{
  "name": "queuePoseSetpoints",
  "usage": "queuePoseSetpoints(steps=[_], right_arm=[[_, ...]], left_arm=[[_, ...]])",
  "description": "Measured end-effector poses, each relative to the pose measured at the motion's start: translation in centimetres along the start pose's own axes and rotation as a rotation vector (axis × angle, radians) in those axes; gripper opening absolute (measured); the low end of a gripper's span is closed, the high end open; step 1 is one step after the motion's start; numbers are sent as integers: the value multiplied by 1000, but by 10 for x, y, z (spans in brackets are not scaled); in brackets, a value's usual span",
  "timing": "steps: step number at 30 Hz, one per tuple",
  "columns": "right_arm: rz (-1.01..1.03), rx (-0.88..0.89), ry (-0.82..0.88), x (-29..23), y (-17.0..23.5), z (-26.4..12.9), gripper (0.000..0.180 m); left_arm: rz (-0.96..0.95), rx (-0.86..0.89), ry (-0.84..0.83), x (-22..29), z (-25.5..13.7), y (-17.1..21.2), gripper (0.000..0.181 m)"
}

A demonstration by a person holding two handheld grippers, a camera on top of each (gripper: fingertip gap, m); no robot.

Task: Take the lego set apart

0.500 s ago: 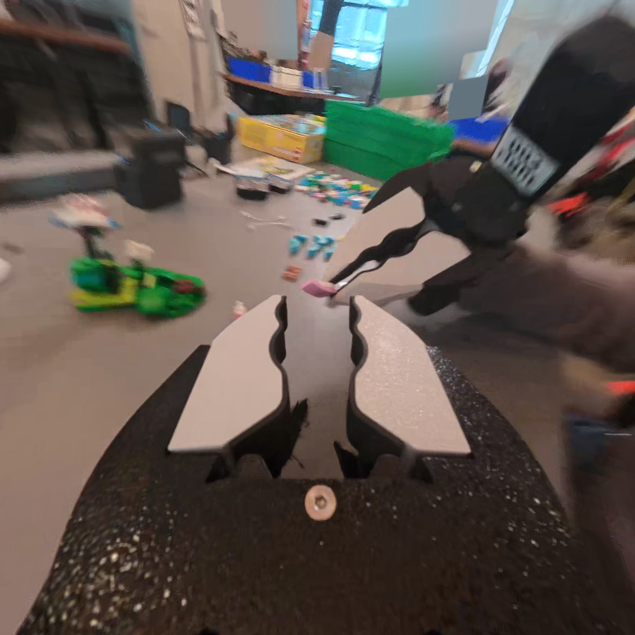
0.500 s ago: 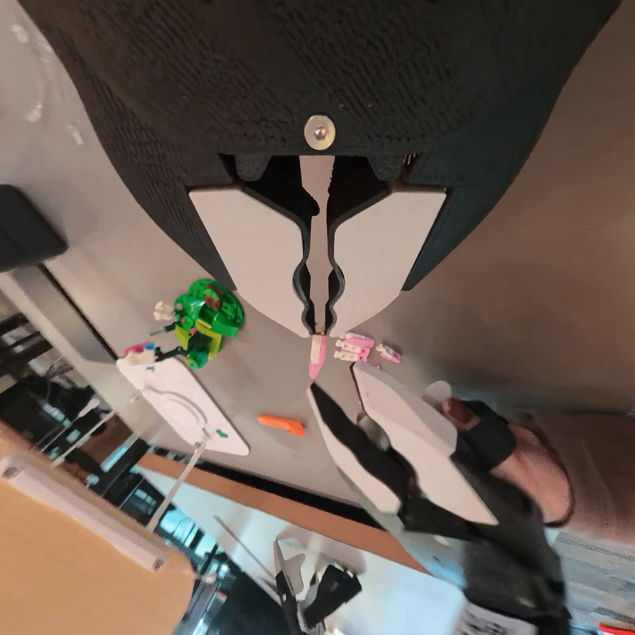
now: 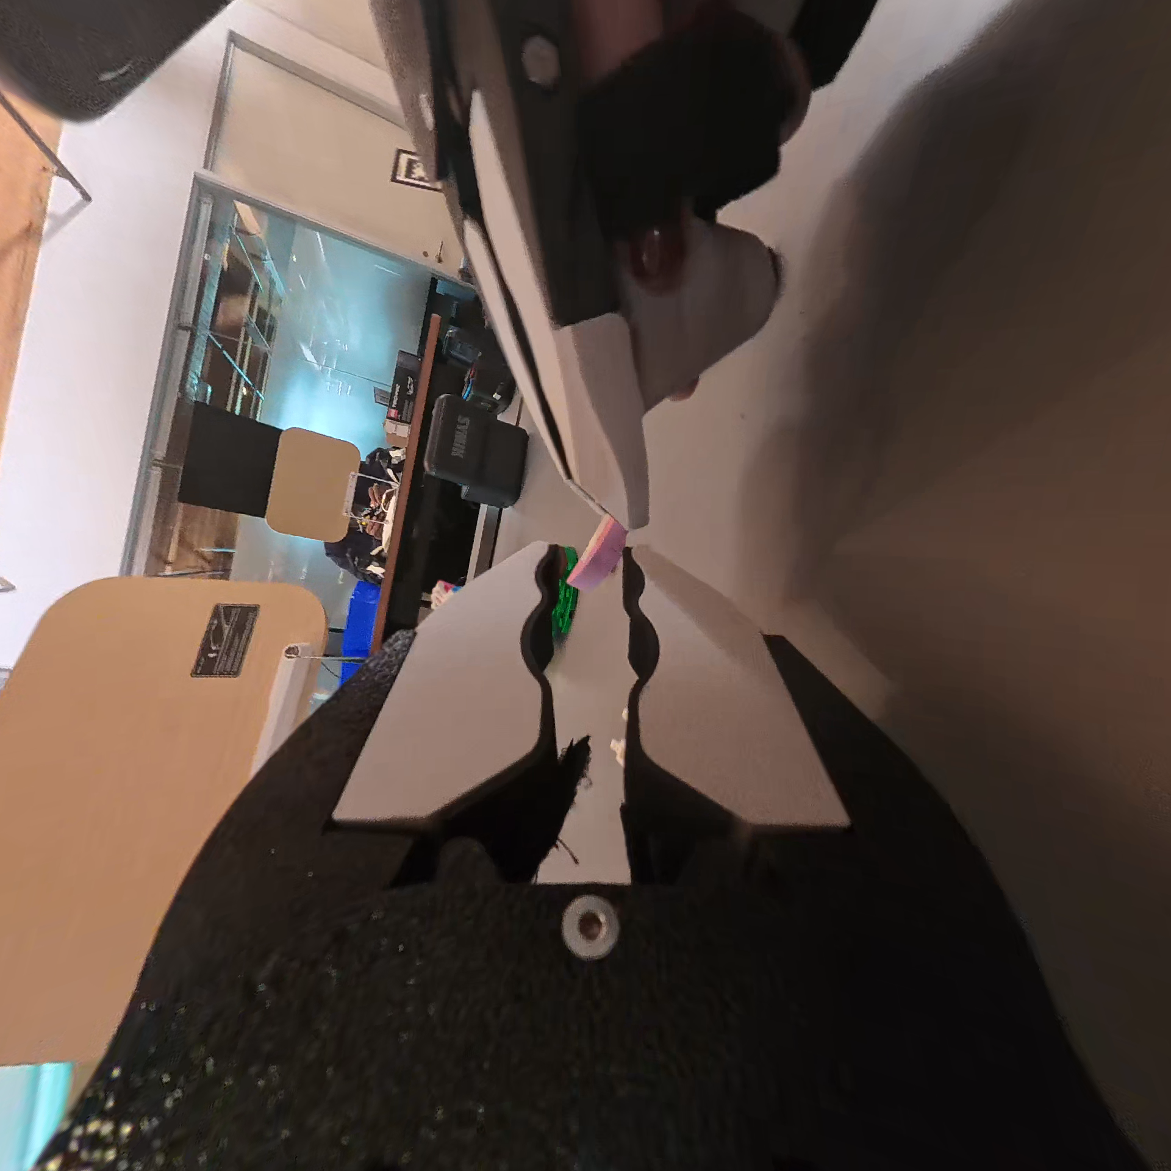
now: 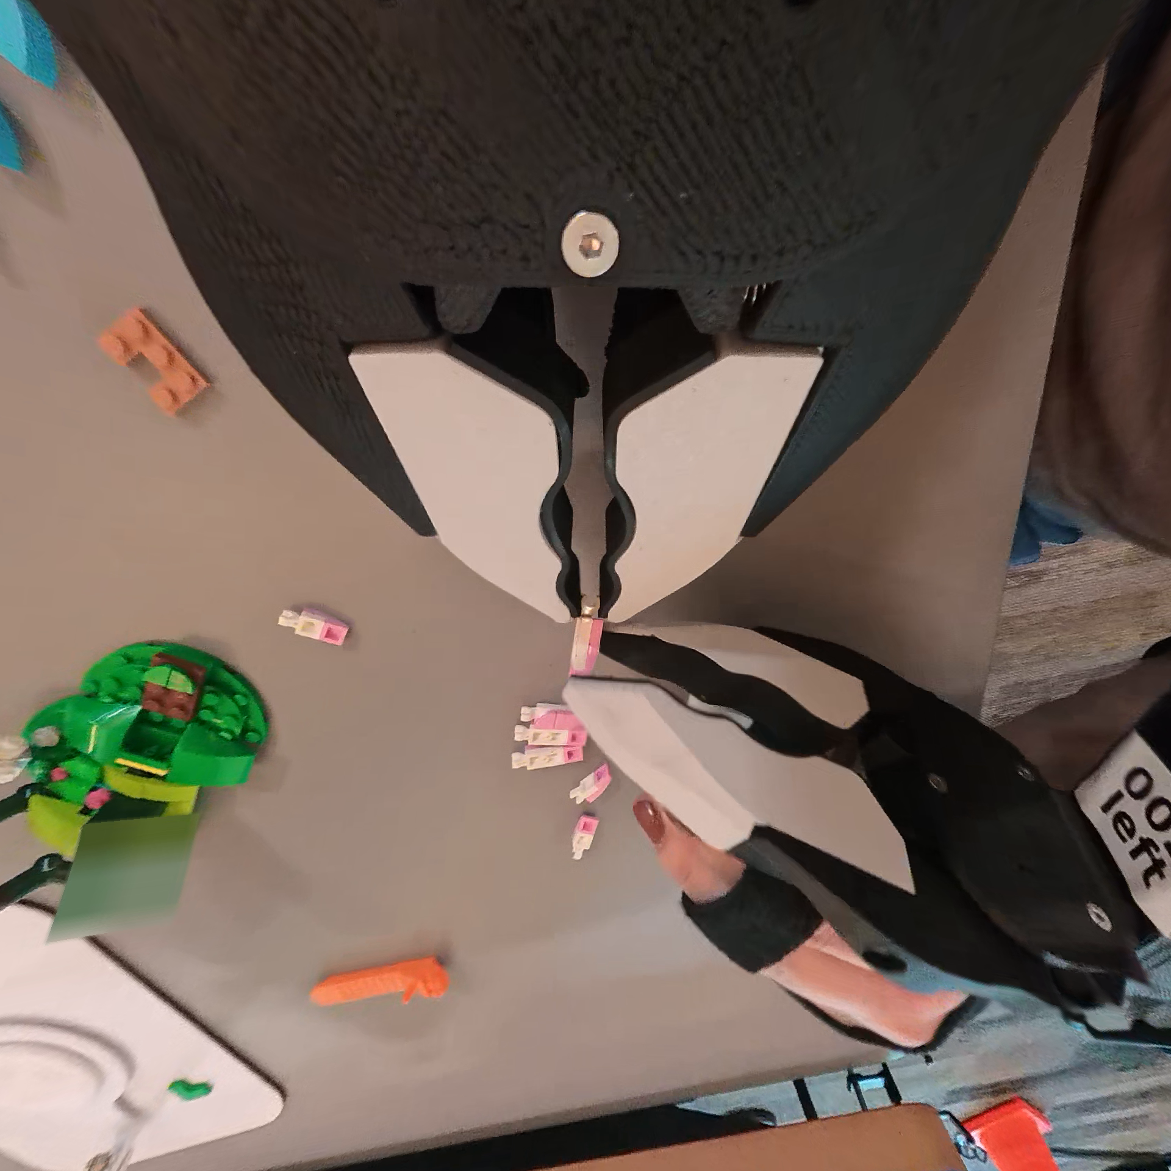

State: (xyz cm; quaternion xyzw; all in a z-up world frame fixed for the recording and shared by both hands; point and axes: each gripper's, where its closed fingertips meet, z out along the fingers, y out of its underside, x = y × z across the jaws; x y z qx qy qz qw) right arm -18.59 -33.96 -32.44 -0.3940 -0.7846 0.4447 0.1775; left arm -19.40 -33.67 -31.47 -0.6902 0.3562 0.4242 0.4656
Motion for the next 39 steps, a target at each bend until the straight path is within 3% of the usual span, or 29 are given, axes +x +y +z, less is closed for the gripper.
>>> queuePoseSetpoints(steps=[4,12,22,33,39], right_arm=[[23,-2,-31,-3,1,-1,3],[-239,18,65,-4,-6,-3,3],[-325,49,52,-9,-9,-6,3],[-363,52,69,-8,-9,-7,3],[-432,76,86,-12,-15,-8,2]], left_arm=[[65,-3,30,7,-1,-1,8],[-406,37,218,8,-5,-2,7],[-699,141,370,9,-12,-9,7],[-791,110,414,9,-10,-8,7],[-939,139,496,7,-15,-10,7]])
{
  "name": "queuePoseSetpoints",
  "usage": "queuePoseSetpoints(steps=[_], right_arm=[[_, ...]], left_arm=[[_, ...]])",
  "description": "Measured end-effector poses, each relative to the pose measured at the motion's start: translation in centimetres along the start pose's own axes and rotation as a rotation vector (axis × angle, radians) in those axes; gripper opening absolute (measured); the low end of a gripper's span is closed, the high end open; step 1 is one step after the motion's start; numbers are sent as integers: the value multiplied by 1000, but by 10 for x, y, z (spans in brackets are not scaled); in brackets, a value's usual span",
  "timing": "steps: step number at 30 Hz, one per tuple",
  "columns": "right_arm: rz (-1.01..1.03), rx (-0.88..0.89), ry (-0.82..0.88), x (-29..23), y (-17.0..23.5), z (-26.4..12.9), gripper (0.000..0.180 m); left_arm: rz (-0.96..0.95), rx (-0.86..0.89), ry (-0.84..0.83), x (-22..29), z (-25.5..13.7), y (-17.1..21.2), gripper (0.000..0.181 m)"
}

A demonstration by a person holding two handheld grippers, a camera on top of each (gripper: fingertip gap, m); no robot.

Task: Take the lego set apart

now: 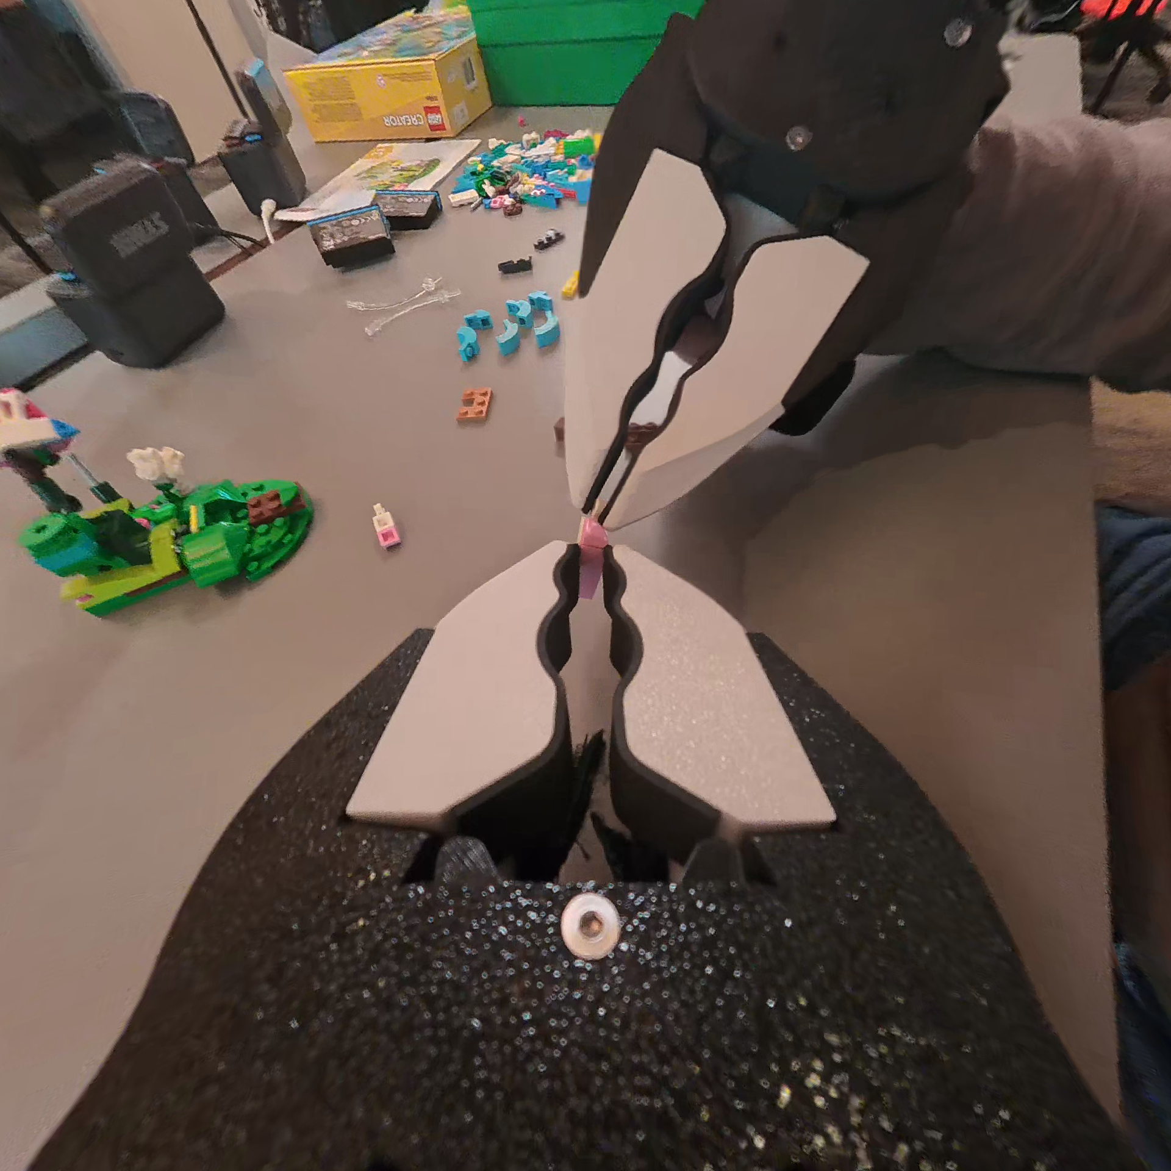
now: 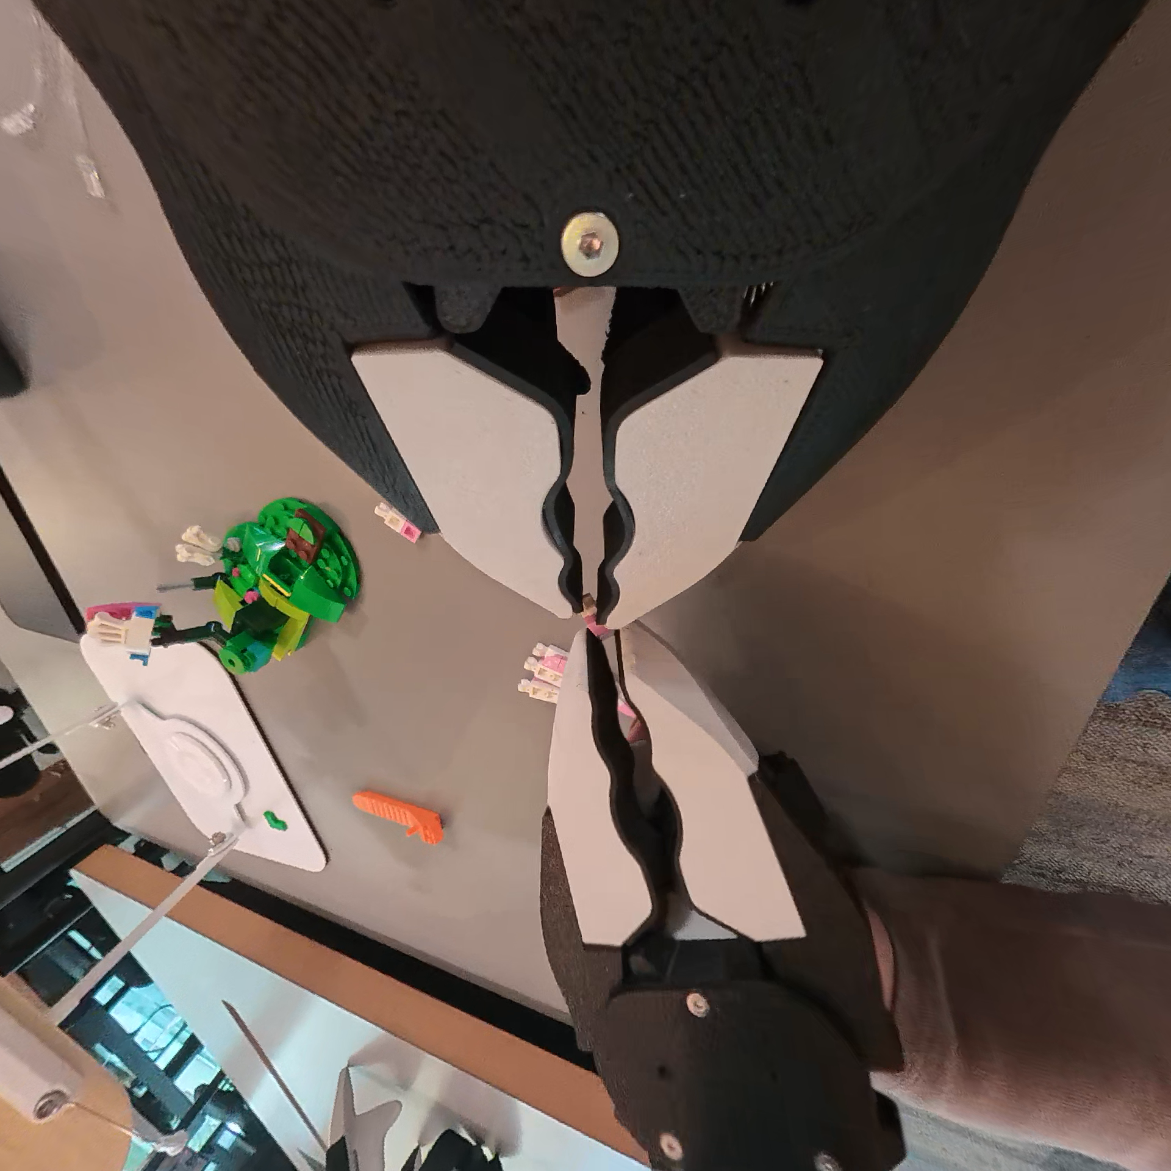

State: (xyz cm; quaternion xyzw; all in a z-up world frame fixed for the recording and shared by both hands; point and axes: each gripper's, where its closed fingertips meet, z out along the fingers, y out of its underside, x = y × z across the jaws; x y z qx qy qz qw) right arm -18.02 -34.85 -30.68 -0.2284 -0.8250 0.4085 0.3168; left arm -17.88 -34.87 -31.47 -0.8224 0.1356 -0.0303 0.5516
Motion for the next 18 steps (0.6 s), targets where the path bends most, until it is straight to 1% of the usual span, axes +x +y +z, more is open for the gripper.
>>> queuePoseSetpoints(steps=[3,6,13,15,18], right_arm=[[-11,32,3,1,-5,-2,2],[19,129,-17,1,-20,-11,1],[208,385,-152,-2,-51,-30,0],[245,431,-185,-2,-56,-34,0],[274,448,-201,-2,-56,-35,1]], left_arm=[[-82,44,47,1,-3,-4,7],[-195,159,144,6,-11,-20,6],[-392,376,362,16,-32,-51,6],[-434,410,404,17,-35,-56,6],[-476,416,425,17,-34,-57,6]])
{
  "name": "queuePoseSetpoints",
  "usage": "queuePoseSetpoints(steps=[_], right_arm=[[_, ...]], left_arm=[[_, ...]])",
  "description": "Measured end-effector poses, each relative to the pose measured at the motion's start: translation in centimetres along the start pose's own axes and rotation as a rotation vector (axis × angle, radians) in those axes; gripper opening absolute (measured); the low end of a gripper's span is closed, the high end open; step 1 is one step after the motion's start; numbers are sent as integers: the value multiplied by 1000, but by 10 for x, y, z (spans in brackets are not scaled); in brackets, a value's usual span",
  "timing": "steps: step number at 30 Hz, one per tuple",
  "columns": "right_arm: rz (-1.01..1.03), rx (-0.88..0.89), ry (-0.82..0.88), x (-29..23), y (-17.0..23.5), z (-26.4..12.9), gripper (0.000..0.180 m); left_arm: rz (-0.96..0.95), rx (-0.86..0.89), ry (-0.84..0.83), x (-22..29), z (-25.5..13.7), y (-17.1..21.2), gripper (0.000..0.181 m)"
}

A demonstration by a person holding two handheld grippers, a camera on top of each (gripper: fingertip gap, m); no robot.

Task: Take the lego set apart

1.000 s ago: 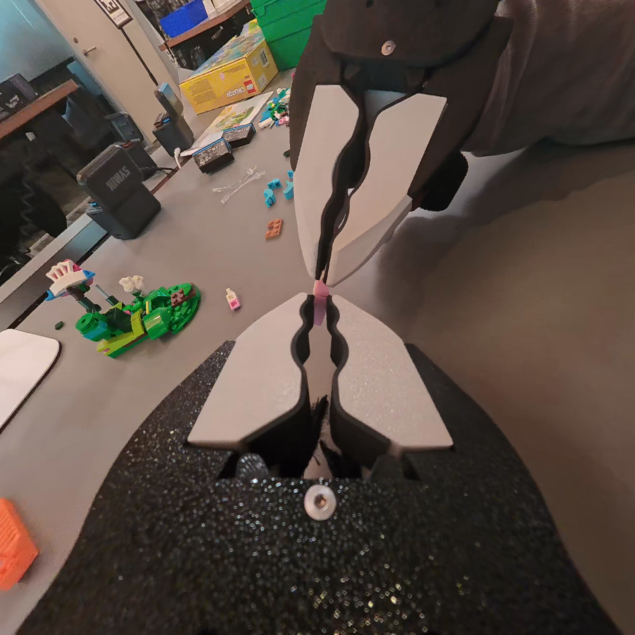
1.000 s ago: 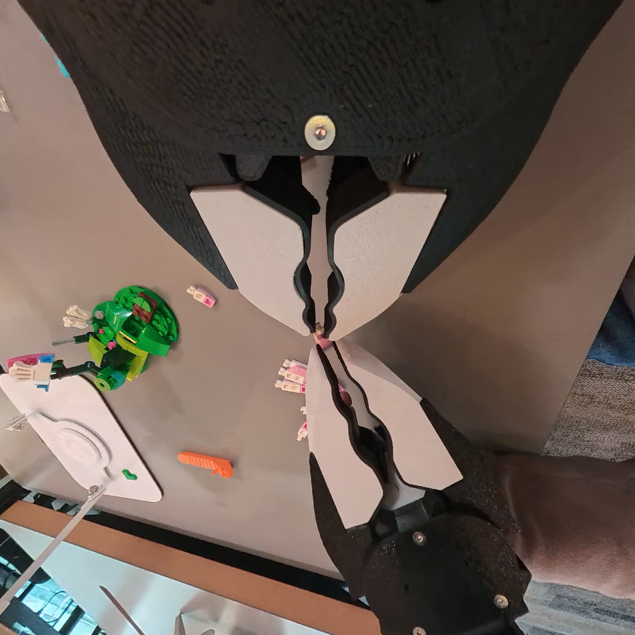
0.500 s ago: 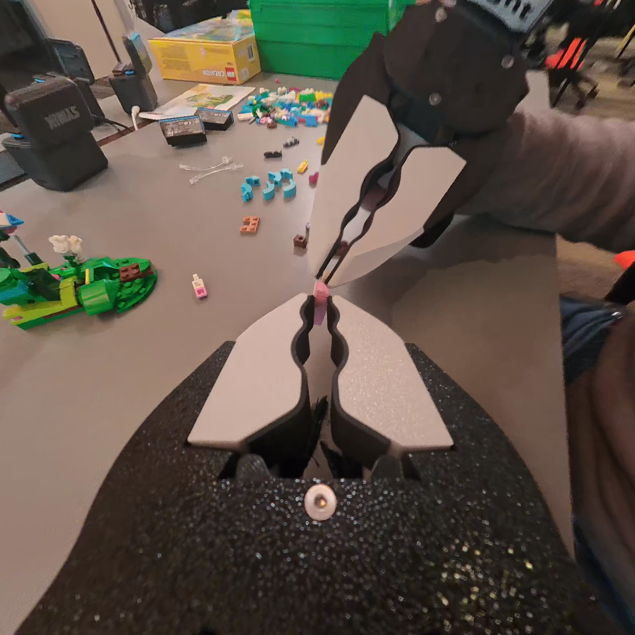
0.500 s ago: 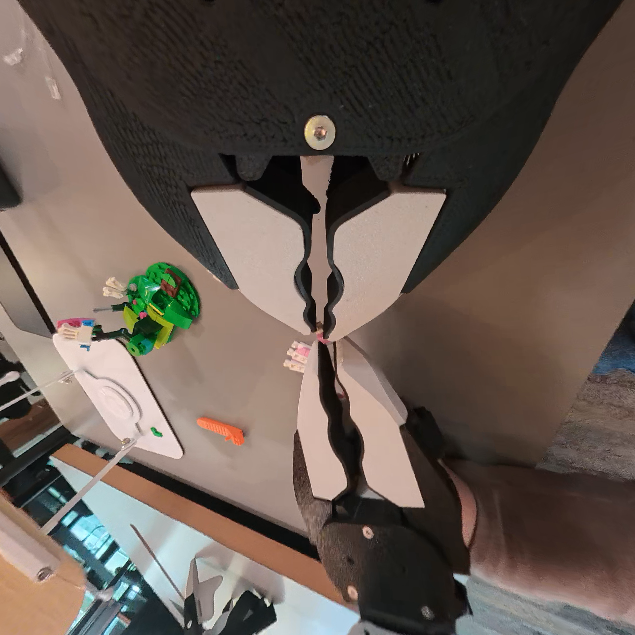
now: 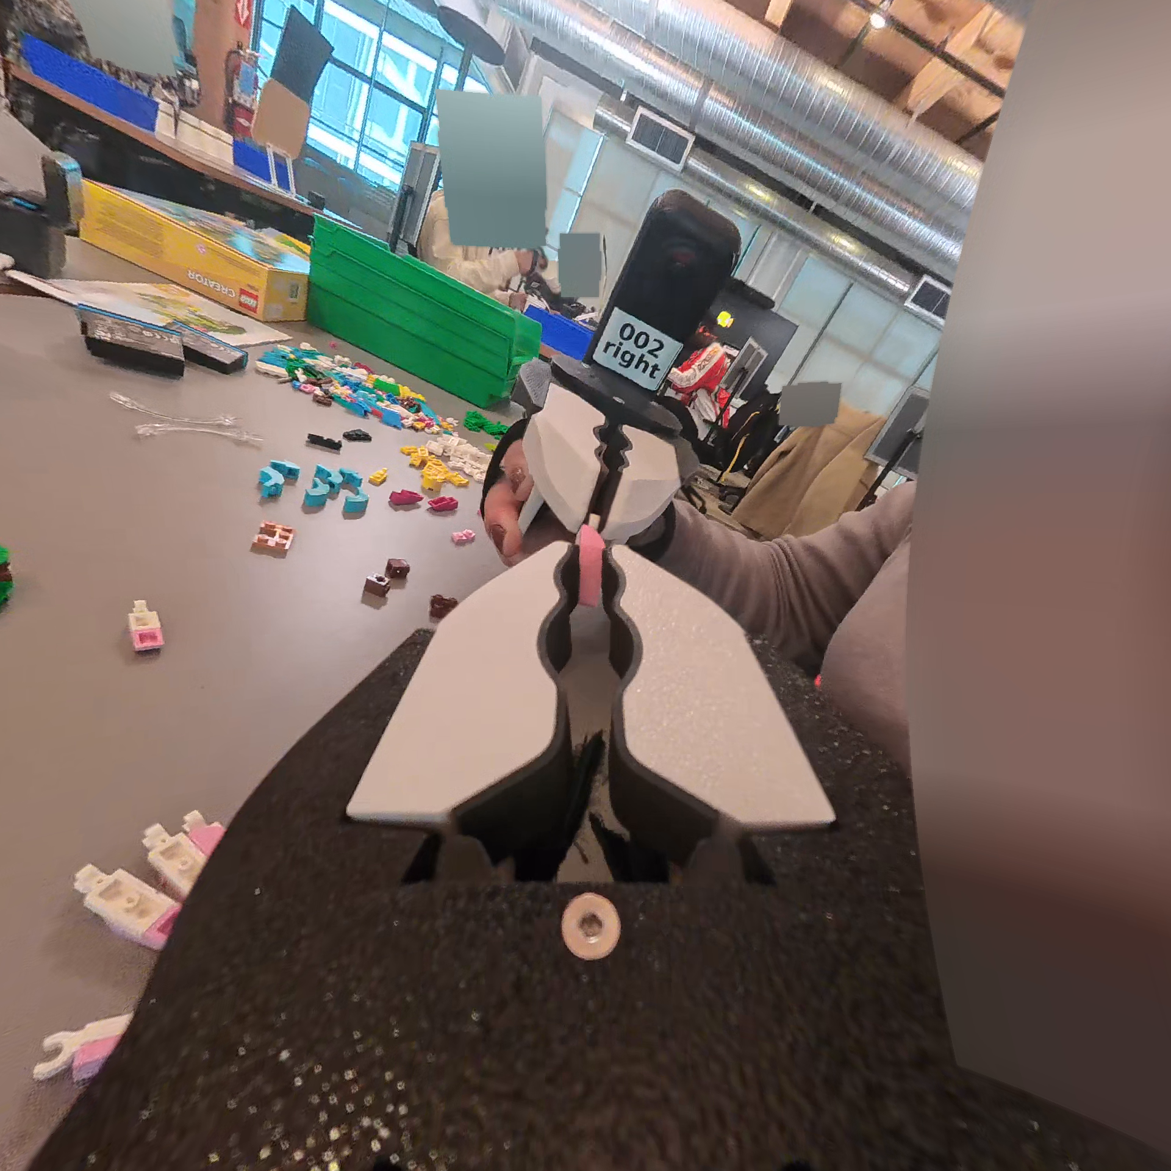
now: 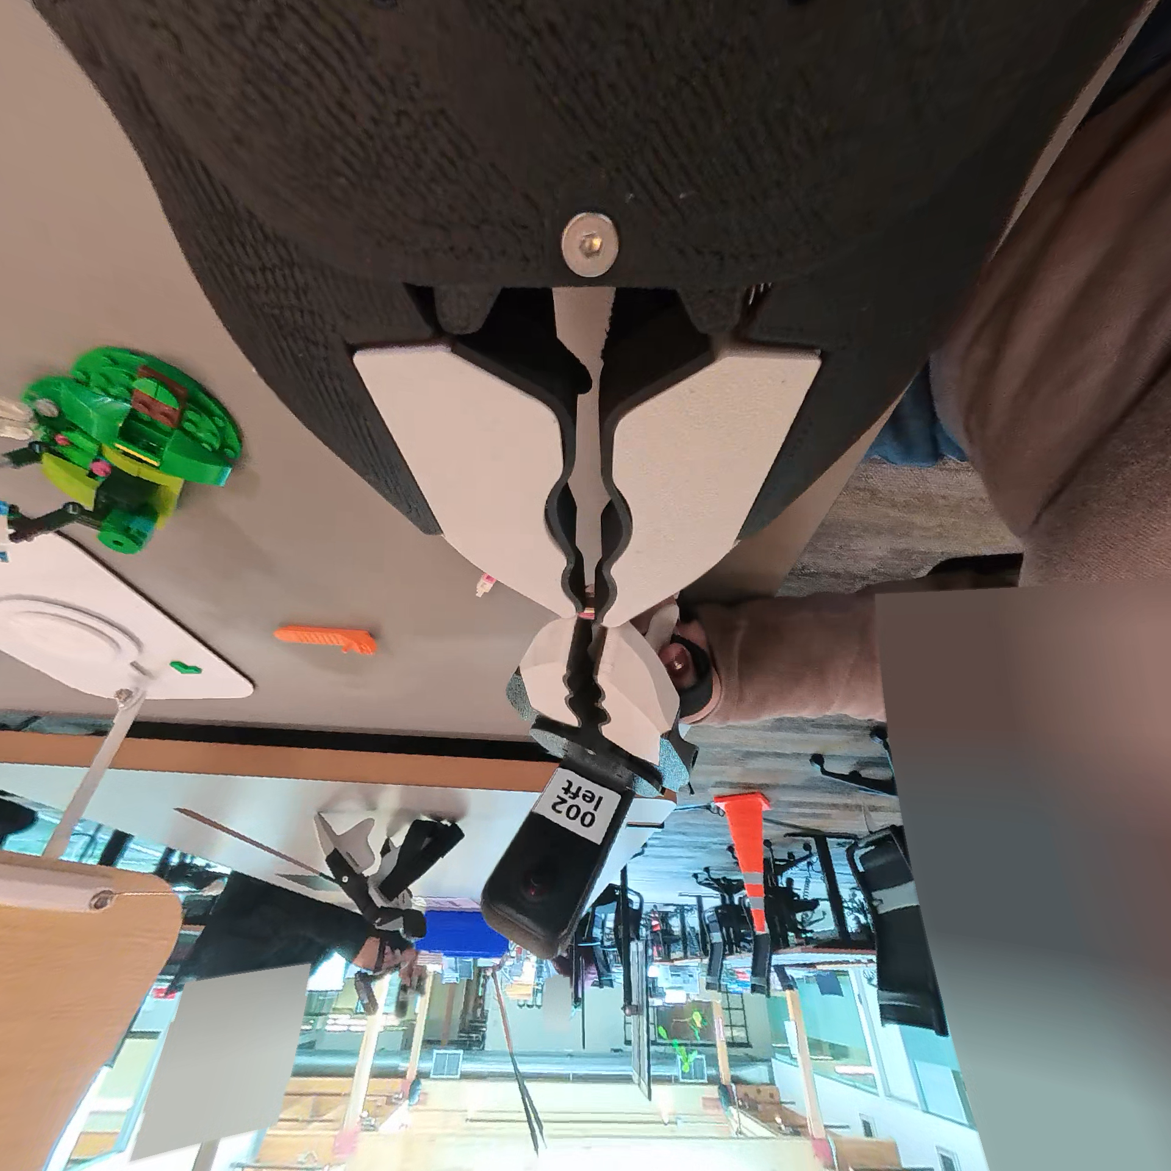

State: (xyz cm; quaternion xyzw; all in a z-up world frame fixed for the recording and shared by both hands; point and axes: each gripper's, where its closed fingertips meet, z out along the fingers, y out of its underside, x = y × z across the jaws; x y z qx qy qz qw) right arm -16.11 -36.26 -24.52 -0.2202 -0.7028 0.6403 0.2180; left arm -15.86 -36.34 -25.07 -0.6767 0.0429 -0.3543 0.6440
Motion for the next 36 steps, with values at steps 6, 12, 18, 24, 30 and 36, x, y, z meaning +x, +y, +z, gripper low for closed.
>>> queuePoseSetpoints(steps=[6,12,18,24,30,36], right_arm=[[-44,-46,54,8,8,-1,1],[87,-7,118,22,6,-1,1],[225,48,130,32,3,-5,1],[298,51,98,31,6,-3,1],[38,-110,200,34,25,-1,4],[147,-223,145,29,46,4,16]], left_arm=[[-16,-29,-78,-12,2,5,6],[139,-79,-252,-28,1,8,43],[670,-241,-586,-46,-2,6,40],[988,-289,-759,-46,2,-4,13],[968,-527,-744,-57,-3,20,4],[1210,-688,-742,-67,-18,30,4]])
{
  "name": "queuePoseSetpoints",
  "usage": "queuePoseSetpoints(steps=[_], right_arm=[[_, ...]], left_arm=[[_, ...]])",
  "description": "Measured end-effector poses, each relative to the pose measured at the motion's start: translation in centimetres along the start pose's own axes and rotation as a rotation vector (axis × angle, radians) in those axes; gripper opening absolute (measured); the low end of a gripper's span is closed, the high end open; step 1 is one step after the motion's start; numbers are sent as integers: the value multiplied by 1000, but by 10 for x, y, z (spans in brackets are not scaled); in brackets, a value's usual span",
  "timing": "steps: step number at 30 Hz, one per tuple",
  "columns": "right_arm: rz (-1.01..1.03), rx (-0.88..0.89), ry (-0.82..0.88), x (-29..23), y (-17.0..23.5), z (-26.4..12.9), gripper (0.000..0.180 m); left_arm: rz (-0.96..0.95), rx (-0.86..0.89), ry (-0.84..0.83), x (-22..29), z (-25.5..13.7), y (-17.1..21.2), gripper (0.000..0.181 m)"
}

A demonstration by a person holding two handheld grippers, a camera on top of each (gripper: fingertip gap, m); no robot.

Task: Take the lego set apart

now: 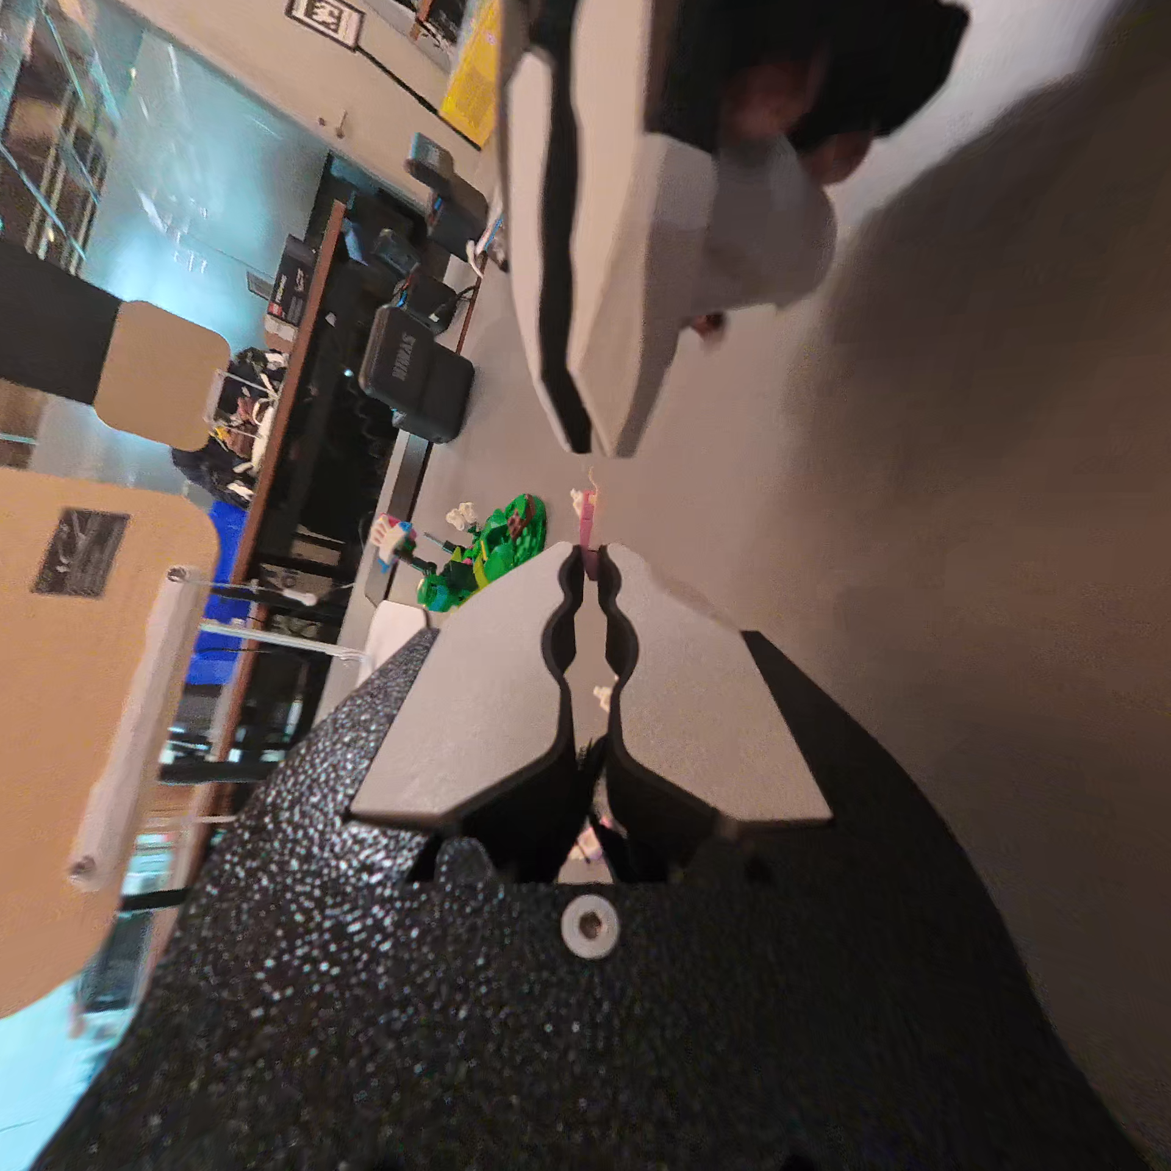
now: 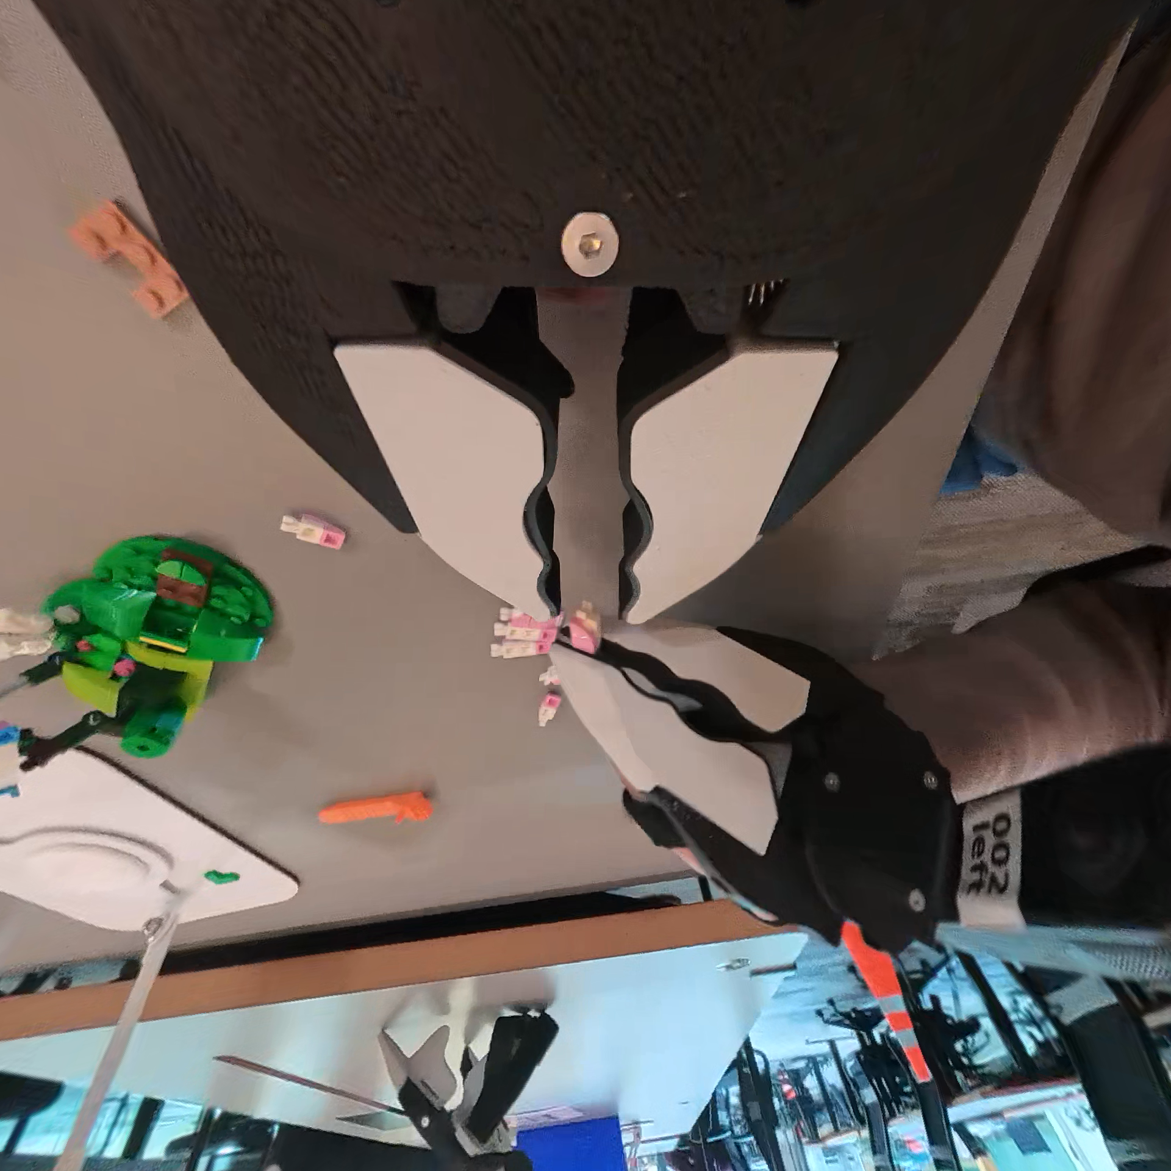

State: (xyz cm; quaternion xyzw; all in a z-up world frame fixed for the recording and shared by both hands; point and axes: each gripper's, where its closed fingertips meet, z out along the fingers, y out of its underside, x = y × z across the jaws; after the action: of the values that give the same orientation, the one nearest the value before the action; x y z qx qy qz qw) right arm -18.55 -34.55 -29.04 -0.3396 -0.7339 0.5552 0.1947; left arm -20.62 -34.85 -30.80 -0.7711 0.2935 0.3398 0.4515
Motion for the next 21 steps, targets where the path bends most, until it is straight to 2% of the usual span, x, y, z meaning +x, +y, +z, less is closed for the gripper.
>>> queuePoseSetpoints(steps=[9,17,21], right_arm=[[130,-1,-62,-1,7,6,14],[230,58,-124,-4,2,7,13],[213,52,-97,-1,4,7,9]], left_arm=[[214,37,-66,1,-5,-7,4],[284,16,-86,0,-5,-5,4],[285,12,-98,-1,-4,-5,4]])
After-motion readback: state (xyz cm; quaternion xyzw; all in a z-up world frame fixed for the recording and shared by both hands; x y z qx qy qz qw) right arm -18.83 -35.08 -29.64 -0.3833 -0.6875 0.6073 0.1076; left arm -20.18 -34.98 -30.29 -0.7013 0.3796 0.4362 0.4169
